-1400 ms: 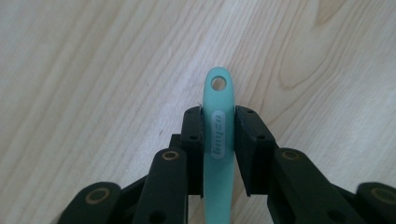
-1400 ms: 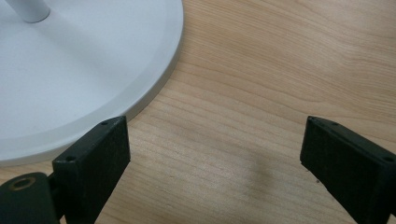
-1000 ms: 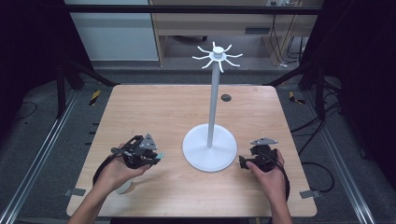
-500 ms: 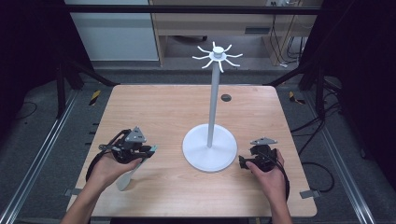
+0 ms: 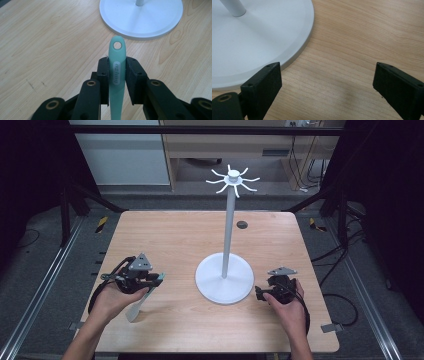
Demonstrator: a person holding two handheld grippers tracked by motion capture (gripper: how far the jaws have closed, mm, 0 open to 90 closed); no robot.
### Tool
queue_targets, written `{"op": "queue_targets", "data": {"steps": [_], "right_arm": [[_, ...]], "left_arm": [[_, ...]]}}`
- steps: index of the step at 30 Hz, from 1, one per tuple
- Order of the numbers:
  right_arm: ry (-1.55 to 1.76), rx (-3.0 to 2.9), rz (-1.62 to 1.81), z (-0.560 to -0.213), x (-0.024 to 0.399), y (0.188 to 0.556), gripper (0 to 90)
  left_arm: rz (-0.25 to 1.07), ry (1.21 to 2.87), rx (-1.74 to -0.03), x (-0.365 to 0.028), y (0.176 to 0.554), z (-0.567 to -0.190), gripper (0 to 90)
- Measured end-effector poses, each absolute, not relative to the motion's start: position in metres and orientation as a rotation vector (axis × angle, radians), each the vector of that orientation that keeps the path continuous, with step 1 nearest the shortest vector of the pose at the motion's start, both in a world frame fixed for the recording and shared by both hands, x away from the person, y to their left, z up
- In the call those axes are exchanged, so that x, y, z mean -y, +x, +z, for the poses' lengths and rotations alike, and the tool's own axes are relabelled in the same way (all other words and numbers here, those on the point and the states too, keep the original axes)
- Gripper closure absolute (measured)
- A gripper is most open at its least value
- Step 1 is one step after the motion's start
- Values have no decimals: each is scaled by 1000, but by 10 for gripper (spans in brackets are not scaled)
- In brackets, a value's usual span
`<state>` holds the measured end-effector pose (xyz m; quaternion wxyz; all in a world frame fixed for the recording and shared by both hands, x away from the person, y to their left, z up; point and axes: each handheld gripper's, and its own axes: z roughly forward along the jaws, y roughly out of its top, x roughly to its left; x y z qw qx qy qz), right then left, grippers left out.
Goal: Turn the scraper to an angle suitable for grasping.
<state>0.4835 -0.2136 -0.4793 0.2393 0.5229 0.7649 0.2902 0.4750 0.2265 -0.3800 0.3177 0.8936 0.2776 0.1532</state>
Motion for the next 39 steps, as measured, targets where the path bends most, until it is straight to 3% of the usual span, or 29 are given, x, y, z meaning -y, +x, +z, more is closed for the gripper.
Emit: {"op": "queue_targets", "data": {"steps": [39], "right_arm": [[1433, -2099, 784, -480, 213, 484, 89]], "left_arm": [[521, 2130, -700, -241, 454, -329, 750]]}}
